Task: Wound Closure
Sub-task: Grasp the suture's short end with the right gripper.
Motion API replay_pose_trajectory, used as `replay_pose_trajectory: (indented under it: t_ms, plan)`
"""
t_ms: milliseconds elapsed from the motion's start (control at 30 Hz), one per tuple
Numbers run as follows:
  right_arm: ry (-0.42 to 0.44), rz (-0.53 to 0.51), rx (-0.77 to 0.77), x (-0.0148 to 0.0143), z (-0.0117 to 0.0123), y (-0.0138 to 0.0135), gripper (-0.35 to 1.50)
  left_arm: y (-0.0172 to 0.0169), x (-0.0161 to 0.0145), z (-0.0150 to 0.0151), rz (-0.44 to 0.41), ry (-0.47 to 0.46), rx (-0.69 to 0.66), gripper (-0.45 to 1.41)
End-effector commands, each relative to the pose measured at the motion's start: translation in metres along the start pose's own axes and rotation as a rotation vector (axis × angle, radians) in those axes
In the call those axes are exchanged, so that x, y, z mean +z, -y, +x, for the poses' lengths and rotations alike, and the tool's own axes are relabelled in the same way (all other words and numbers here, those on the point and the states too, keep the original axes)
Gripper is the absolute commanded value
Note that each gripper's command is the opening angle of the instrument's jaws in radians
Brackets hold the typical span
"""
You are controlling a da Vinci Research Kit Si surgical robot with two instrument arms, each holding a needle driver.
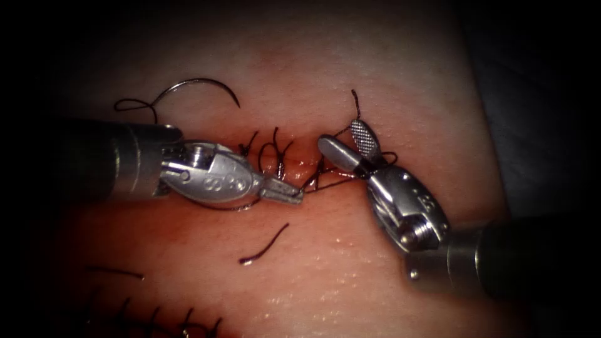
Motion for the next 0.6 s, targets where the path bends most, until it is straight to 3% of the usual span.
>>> replay_pose_trajectory:
  t_ms: [33,267,600]
  plan:
    - [0.000,-0.001,0.010,0.0001,-0.0008,-0.0004,0.78,0.0003,0.0007,-0.0004,0.000,-0.003,0.001,-0.45]
    - [0.016,-0.013,0.098,0.0003,-0.0005,-0.0026,0.79,0.0005,0.0011,-0.0002,0.002,-0.003,0.000,-0.45]
    - [0.097,0.012,0.167,0.0031,-0.0017,-0.0036,0.91,0.0006,0.0014,-0.0003,0.003,-0.002,0.000,-0.45]
